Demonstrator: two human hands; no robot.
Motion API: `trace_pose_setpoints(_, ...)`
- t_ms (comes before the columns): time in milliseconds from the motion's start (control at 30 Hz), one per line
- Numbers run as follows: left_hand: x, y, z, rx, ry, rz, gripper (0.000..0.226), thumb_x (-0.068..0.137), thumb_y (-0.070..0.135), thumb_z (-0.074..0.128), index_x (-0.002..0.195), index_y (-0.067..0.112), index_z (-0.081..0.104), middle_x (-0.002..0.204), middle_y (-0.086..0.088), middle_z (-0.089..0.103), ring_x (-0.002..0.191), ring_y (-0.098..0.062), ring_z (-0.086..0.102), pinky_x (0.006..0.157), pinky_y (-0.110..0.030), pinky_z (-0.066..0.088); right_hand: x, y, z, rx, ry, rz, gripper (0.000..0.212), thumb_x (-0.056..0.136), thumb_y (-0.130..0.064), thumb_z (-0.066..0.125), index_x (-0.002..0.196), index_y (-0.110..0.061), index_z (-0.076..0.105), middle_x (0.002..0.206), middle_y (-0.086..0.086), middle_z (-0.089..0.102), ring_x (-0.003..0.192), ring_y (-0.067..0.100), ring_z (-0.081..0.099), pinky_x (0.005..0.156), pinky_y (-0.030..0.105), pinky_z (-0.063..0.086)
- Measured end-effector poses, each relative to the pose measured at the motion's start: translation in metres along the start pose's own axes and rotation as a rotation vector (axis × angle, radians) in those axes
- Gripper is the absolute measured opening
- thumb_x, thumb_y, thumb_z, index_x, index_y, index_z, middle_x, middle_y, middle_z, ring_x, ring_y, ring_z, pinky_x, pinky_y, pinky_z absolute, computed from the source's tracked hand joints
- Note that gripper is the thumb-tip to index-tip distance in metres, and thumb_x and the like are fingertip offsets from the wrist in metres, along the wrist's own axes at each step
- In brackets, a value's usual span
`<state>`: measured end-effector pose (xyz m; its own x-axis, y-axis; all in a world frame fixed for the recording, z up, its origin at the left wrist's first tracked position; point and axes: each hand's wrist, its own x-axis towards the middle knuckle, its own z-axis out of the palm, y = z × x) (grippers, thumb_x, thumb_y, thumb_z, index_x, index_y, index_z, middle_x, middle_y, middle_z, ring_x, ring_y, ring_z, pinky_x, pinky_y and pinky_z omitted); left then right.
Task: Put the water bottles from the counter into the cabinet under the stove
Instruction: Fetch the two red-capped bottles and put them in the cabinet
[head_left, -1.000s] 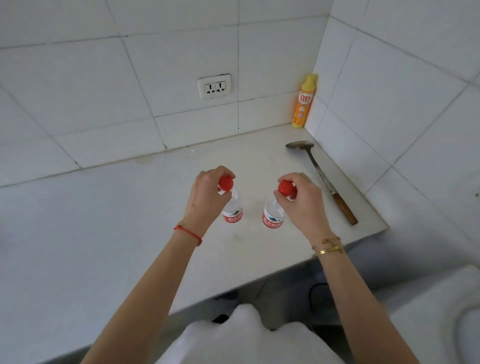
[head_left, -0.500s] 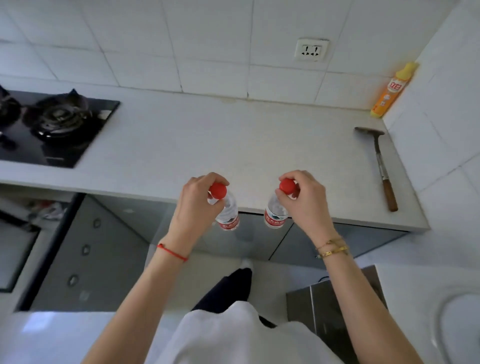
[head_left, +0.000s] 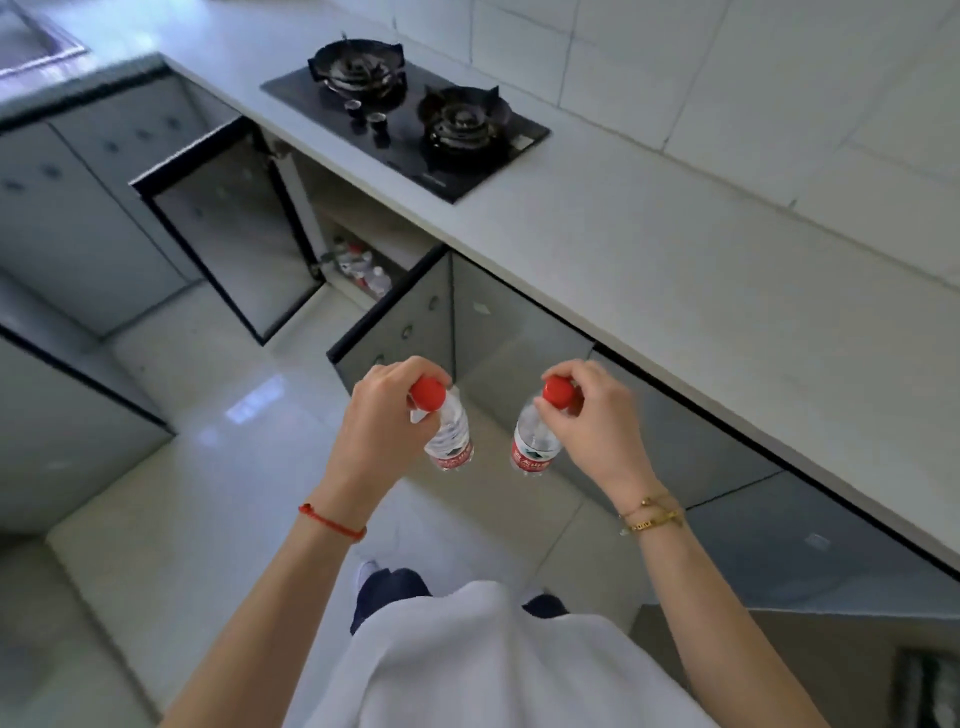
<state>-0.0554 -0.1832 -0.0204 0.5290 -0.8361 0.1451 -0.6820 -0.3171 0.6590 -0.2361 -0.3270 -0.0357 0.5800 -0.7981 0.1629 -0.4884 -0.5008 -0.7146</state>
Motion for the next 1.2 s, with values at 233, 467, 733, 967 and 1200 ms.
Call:
trace_pose_setpoints(233,-0.028,-0.112,-0.105,0.038,0.105,-0.129,0.038,0.072,0.0,0.072,0.098,0.027,0.065,0.091,0.009,0.067,0.082,-0.015,0.057,0.072,-0.02,0.045,0.018,-0.111,0.13,0.043,-0.13,-0.109,0.017,0.078,-0.013,0.073,0.092,-0.018,0.063,0.093,-0.006,0.06,0.084,0.005,0.055,0.075,0.004,0.038)
trace_pose_setpoints(467,-0.029,-0.206,-0.193,0.087,0.15,-0.216,0.035,0.074,0.003,0.071,0.1,0.026,0.066,0.095,0.005,0.068,0.082,-0.014,0.056,0.076,-0.027,0.049,0.048,-0.206,0.24,0.092,-0.2,-0.173,0.019,0.079,-0.015,0.073,0.096,-0.015,0.064,0.097,-0.002,0.062,0.089,0.011,0.058,0.08,0.021,0.048)
trace_pose_setpoints(733,0.013,-0.278,-0.251,0.085,0.19,-0.282,0.035,0.074,-0.001,0.069,0.099,0.023,0.067,0.089,0.013,0.06,0.086,-0.015,0.057,0.078,-0.024,0.048,0.11,-0.266,0.323,0.096,-0.29,-0.257,0.018,0.082,-0.016,0.072,0.097,-0.016,0.063,0.096,-0.002,0.061,0.089,0.012,0.057,0.078,0.017,0.047)
trace_pose_setpoints(967,0.1,-0.337,-0.272,0.046,0.18,-0.273,0.035,0.072,-0.003,0.068,0.098,0.022,0.067,0.089,0.009,0.061,0.08,-0.019,0.062,0.077,-0.036,0.055,0.195,-0.28,0.379,0.063,-0.279,-0.247,0.019,0.08,-0.017,0.073,0.096,-0.017,0.062,0.094,-0.005,0.06,0.086,0.008,0.056,0.075,0.005,0.039)
trace_pose_setpoints(1200,0.218,-0.385,-0.293,0.08,0.144,-0.25,0.033,0.073,0.003,0.071,0.096,0.025,0.066,0.093,0.008,0.069,0.083,-0.012,0.057,0.075,-0.025,0.047,0.307,-0.29,0.417,0.063,-0.251,-0.22,0.019,0.08,-0.017,0.074,0.094,-0.02,0.061,0.095,-0.005,0.06,0.087,0.009,0.057,0.076,0.014,0.044)
